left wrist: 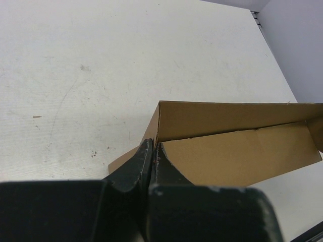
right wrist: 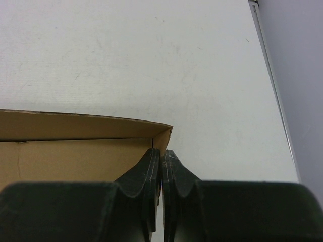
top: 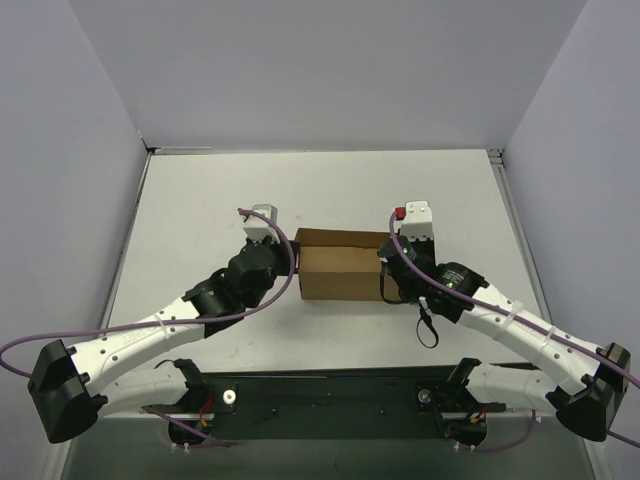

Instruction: Fold the paper box

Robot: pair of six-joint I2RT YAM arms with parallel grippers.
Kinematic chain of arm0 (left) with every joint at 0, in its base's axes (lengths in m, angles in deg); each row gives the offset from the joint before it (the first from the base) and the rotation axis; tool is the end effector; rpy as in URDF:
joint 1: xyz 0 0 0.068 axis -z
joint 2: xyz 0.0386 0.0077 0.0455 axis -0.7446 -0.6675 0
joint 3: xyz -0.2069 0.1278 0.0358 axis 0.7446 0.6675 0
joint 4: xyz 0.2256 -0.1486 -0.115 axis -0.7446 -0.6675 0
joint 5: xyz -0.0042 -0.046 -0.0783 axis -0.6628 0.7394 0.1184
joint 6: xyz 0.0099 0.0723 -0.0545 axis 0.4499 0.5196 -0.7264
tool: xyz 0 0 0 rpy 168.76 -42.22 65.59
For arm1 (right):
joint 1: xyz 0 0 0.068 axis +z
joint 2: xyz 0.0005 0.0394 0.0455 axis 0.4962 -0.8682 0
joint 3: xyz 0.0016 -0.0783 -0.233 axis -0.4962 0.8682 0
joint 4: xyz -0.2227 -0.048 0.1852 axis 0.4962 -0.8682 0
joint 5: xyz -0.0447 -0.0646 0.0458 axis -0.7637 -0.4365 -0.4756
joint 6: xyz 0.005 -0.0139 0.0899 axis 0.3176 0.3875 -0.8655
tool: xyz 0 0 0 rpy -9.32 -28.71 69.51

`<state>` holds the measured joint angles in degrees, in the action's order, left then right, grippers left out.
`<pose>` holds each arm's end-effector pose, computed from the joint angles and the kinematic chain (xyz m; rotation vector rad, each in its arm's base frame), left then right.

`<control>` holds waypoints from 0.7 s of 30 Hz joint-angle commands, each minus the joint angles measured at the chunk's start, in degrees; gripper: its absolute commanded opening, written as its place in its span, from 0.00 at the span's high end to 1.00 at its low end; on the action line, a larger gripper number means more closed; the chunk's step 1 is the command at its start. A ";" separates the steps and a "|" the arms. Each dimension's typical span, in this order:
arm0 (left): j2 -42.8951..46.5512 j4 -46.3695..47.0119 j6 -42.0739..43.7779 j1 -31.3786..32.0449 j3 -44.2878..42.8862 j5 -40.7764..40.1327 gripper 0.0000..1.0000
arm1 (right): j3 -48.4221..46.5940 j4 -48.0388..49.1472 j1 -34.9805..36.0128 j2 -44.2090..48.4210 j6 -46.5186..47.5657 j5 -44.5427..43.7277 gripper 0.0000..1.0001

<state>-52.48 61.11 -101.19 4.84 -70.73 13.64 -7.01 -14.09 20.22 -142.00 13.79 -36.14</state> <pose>0.2301 -0.2385 0.2495 -0.0331 1.8735 -0.5711 0.2398 0.1938 0.2764 -0.0260 1.9301 -0.0355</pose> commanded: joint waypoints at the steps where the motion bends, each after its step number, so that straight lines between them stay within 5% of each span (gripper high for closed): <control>1: -3.83 -10.66 -3.68 3.54 3.47 11.50 1.00 | 0.30 4.20 1.97 0.50 -1.44 3.90 1.00; 21: -3.47 -14.18 -5.52 5.21 4.71 11.50 1.00 | 1.97 4.55 2.14 2.52 -1.79 2.93 1.00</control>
<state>-51.72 61.06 -103.61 7.05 -69.39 13.62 -5.42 -14.00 20.25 -139.66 13.53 -36.75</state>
